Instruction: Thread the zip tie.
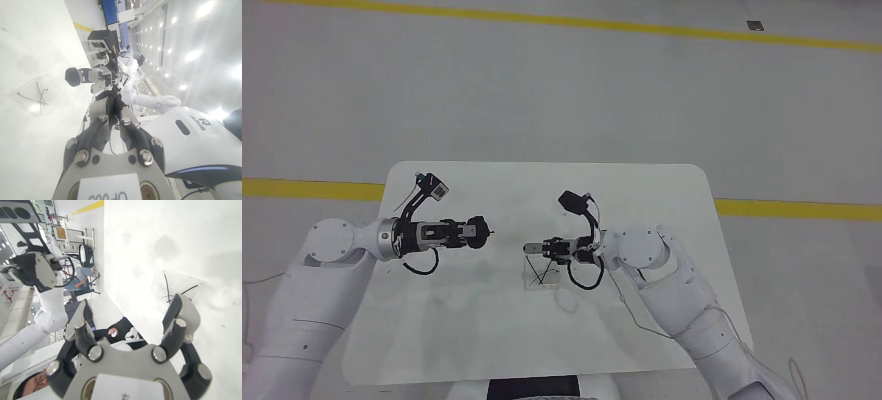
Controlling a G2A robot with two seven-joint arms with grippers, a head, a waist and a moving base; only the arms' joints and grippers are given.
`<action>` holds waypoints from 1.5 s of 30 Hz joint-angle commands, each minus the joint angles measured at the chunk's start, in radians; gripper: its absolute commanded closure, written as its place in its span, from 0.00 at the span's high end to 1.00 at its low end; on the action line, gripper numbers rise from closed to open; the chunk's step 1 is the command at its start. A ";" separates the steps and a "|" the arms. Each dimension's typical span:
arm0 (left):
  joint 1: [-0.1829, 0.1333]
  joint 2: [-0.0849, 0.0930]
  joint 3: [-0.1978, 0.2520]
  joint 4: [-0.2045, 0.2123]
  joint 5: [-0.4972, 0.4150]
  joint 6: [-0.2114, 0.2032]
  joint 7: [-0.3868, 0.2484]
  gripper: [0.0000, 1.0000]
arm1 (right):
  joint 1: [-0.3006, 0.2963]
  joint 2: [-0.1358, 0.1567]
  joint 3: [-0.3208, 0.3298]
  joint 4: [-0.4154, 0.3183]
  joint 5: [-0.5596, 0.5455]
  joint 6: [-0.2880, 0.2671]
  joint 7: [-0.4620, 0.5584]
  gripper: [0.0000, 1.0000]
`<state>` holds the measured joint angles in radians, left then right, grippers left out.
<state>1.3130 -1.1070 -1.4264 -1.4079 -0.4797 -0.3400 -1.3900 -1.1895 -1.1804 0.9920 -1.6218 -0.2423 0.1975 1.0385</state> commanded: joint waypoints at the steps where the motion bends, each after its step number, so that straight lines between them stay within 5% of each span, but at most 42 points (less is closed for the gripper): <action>1: 0.000 0.000 0.000 0.000 0.000 0.000 0.000 0.00 | 0.009 0.000 -0.013 0.003 -0.018 -0.002 0.014 1.00; 12: 0.000 0.000 0.000 0.000 0.000 0.000 0.000 0.00 | 0.012 0.001 -0.032 0.001 -0.063 -0.003 0.008 1.00; 23: 0.000 0.000 0.000 0.000 0.000 0.000 0.000 0.00 | 0.103 -0.024 -0.212 -0.037 -0.317 0.142 0.043 1.00; 32: 0.000 0.000 0.000 0.000 0.000 0.000 0.000 0.00 | 0.155 -0.067 -0.279 0.007 -0.448 0.142 0.117 1.00; 45: 0.000 0.000 0.000 0.000 0.000 0.000 0.000 0.00 | 0.143 -0.068 -0.315 -0.017 -0.534 0.124 0.094 1.00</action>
<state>1.3130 -1.1071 -1.4264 -1.4079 -0.4797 -0.3400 -1.3900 -1.0475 -1.2480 0.6840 -1.6353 -0.7573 0.3164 1.1263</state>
